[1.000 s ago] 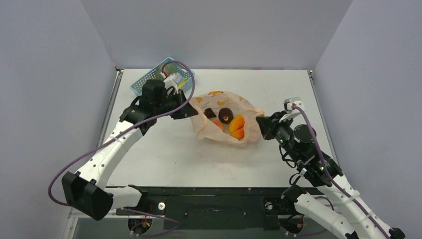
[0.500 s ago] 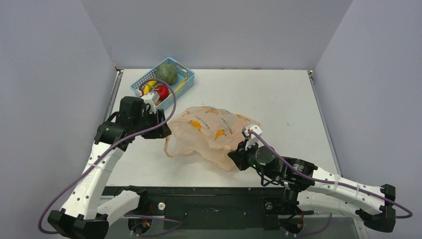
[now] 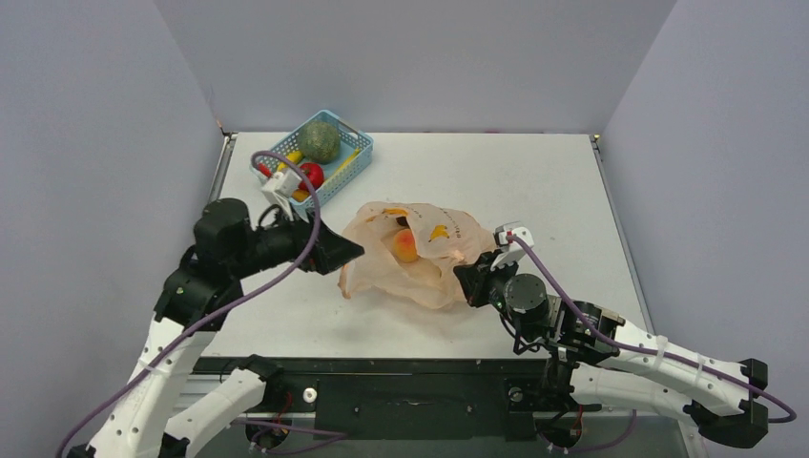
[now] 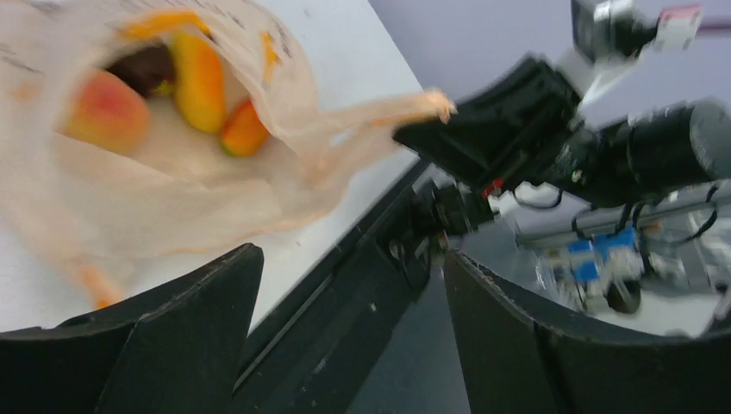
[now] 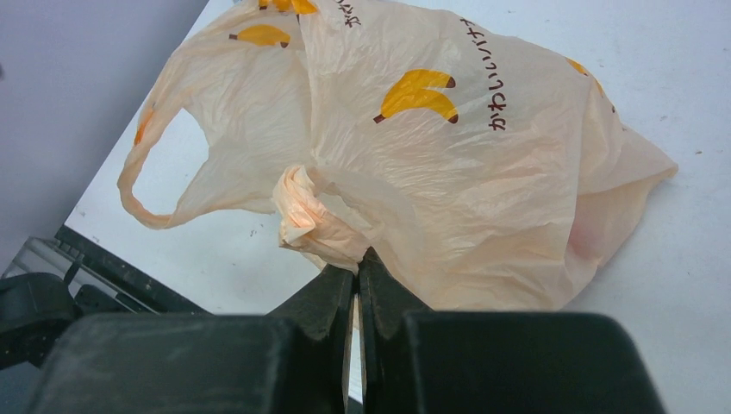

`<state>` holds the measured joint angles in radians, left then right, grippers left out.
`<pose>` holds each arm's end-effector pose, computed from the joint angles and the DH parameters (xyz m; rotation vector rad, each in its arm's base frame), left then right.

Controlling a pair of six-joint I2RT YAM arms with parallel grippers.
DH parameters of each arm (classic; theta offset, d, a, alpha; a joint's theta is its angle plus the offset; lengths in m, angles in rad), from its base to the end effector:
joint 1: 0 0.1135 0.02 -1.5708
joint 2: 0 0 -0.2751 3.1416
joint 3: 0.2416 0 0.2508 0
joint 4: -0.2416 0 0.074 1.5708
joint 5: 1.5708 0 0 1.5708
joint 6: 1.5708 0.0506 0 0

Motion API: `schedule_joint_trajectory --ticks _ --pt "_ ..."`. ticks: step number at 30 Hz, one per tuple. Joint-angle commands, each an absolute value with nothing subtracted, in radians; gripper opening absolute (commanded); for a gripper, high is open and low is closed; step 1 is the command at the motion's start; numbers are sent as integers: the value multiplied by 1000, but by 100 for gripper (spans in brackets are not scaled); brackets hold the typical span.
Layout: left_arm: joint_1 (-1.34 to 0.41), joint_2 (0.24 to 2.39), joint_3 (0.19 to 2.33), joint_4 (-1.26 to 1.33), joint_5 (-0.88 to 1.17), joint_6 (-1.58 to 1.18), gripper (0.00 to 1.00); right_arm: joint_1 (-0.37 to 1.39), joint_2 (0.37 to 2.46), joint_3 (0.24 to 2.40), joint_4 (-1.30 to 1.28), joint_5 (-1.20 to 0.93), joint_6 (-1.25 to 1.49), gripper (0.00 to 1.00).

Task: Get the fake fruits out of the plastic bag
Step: Adjust the plastic bag at the center of the board.

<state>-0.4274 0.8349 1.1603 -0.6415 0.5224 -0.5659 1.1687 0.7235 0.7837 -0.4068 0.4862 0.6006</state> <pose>0.1341 -0.0888 0.4155 0.2458 2.0013 -1.1491 0.0863 0.1425 0.3298 -0.2167 1.9330 0.7398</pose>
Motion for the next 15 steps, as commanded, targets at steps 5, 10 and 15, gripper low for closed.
schedule_joint_trajectory --ticks 5,10,15 --pt "-1012 1042 1038 -228 -21 -569 64 1177 698 837 -412 561 632 0" --pt "-1052 1121 876 -12 -221 -568 58 1176 654 820 -436 590 638 0" --pt "-1051 1163 748 188 -343 -564 52 1174 613 805 -475 635 632 0"
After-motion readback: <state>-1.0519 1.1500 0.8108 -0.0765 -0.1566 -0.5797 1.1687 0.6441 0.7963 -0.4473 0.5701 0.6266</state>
